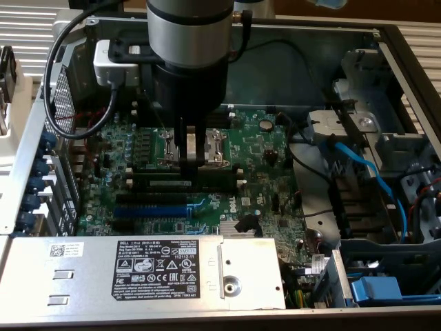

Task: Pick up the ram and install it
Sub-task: 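Press down the ram until it locks into place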

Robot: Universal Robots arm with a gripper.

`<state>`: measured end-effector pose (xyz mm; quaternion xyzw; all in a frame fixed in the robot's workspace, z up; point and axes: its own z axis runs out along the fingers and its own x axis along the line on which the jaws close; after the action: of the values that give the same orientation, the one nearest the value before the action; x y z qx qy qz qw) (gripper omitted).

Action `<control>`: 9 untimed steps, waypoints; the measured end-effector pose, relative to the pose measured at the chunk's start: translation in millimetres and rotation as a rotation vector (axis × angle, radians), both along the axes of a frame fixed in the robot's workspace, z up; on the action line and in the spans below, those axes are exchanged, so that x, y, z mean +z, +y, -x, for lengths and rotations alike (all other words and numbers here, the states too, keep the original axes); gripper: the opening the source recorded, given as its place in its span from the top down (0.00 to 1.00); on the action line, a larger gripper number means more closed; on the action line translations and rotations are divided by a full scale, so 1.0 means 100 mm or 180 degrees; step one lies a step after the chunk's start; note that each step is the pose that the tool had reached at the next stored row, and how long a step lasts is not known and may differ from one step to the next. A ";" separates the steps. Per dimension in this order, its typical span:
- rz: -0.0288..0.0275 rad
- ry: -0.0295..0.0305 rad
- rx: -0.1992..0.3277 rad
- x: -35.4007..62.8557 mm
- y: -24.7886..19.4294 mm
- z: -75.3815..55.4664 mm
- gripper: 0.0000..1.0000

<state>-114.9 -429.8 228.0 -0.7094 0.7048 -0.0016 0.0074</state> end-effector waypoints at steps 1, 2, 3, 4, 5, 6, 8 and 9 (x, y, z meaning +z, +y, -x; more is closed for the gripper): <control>-0.0001 0.0000 0.0000 -0.001 0.000 0.00 0.90; -0.0002 0.0000 0.0000 -0.002 0.000 0.00 0.90; -0.0003 0.0000 0.0000 -0.004 0.000 0.00 0.90; -0.0004 0.0000 0.0000 -0.005 0.000 0.00 0.90; -0.0005 0.0000 0.0000 -0.005 0.000 0.00 0.90; -0.0006 0.0000 0.0000 -0.007 0.000 0.00 0.90; -0.0008 0.0000 0.0000 -0.009 0.000 0.00 0.90; -0.0009 0.0000 0.0000 -0.010 0.000 0.00 0.90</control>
<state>-114.9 -429.8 227.0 -0.7094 0.7048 -0.0007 0.0084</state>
